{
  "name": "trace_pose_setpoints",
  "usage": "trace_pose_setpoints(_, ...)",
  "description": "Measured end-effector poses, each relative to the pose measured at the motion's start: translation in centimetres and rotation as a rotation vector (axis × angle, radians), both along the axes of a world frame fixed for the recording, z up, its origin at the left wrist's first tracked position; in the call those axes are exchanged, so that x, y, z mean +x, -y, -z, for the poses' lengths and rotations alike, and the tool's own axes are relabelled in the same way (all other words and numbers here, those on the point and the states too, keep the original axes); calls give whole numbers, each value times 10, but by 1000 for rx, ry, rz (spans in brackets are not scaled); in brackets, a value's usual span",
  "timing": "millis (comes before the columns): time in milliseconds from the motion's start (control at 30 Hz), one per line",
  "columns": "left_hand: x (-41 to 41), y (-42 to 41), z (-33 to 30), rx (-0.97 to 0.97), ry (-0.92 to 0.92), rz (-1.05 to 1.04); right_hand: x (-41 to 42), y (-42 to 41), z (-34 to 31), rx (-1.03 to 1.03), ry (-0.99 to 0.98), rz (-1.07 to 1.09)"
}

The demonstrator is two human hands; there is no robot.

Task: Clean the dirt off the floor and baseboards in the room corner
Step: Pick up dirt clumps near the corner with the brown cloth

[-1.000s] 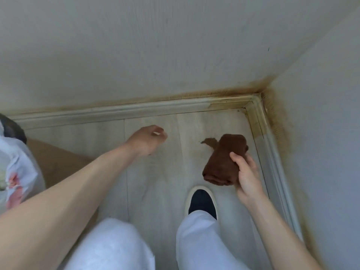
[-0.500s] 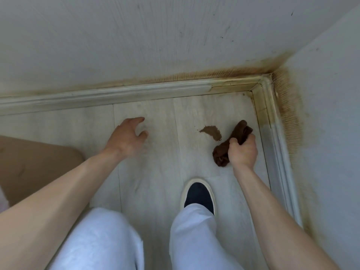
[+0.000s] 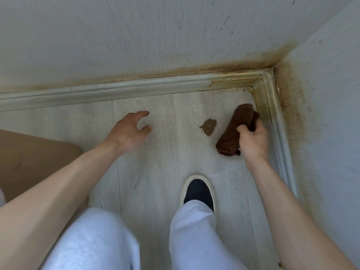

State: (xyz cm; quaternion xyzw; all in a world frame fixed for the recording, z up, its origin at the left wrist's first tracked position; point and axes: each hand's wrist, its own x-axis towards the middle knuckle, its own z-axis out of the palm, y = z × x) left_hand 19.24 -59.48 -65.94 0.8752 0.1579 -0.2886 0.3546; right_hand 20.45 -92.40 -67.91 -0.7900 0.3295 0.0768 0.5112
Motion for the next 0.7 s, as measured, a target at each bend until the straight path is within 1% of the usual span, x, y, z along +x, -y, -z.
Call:
trace_pose_setpoints(133, -3, -4, -8, -24, 12, -52, 20, 21, -6, -147, -25, -104)
trace_pose_setpoints(233, -5, -8, -14, -39, 8, -76, 45, 15, -2, -202, -53, -261)
trace_pose_setpoints(333, -7, -11, -20, -37, 4, -74, 69, -4, 3, -272, -70, -463)
trace_pose_setpoints(433, -9, -15, -27, -26, 18, -74, 77, -29, 6, -335, -80, -726)
trace_pose_setpoints(500, -9, -16, -30, -24, 24, -72, 74, -41, 8, -328, -88, -899)
trace_pose_setpoints(567, -11, -16, -33, -25, 26, -62, 69, -44, 6, -326, -97, -1026)
trace_pose_setpoints(633, -13, -16, -33, -37, 24, -59, 68, -39, 1, -306, -92, -1054)
trace_pose_setpoints(700, -14, -17, -33, -44, 19, -58, 70, -31, -9, -285, -52, -1003)
